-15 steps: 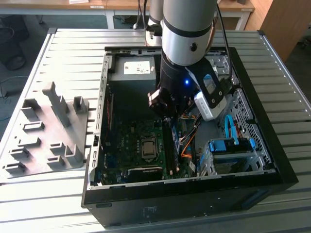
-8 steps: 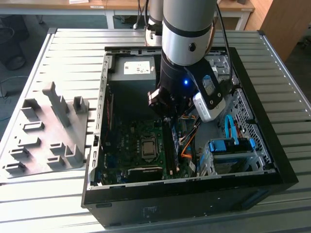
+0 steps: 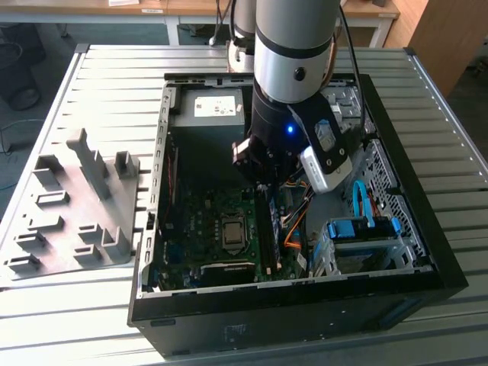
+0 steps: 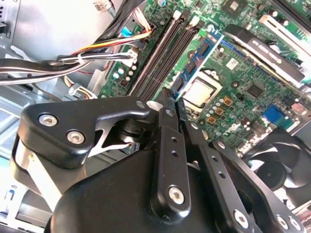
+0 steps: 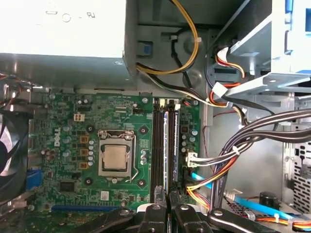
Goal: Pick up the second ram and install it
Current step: 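Insert the second ram into the second slot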
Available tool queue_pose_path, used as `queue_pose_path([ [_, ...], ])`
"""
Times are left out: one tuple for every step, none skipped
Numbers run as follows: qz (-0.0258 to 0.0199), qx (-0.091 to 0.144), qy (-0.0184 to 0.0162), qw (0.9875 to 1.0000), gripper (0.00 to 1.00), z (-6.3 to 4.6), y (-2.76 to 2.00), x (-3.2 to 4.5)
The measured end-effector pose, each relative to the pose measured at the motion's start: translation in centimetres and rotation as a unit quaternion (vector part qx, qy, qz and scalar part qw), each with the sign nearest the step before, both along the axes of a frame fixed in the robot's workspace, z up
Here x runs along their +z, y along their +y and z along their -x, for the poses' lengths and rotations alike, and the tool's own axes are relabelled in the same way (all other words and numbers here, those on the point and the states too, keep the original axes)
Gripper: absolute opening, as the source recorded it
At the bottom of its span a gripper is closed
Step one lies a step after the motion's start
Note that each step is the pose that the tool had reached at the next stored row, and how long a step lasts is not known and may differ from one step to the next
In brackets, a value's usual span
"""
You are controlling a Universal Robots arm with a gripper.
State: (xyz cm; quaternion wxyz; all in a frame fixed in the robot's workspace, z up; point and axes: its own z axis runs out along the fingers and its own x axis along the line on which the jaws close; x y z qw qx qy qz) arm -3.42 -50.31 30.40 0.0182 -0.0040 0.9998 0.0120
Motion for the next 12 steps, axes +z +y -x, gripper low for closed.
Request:
queue_pose_path([
  [0.0001, -0.003, 0.0, 1.0, 0.14, 0.0, 0.0, 0.0],
  [0.0002, -0.006, 0.0, 1.0, 0.14, 0.0, 0.0, 0.0],
  [0.0003, -0.009, 0.0, 1.0, 0.14, 0.0, 0.0, 0.0],
  [0.0004, -0.012, 0.0, 0.9999, 0.14, 0.0, 0.0, -0.01],
  [0.0006, -0.015, 0.0, 0.9999, 0.14, 0.0, 0.0, -0.01],
  [0.0007, -0.018, 0.0, 0.9998, 0.14, 0.0, 0.0, -0.01],
  [0.0009, -0.021, 0.0, 0.9998, 0.14, 0.0, 0.0, -0.01],
  [0.001, -0.024, 0.0, 0.9997, 0.14, 0.0, 0.0, -0.01],
  [0.0011, -0.027, 0.0, 0.9996, 0.14, 0.0, 0.0, -0.01],
  [0.0012, -0.03, 0.0, 0.9996, 0.14, 0.0, 0.0, -0.01],
  [0.0013, -0.033, 0.0, 0.9995, 0.14, 0.0, 0.0, -0.02],
  [0.0014, -0.036, 0.0, 0.9994, 0.14, 0.0, 0.0, -0.02],
])
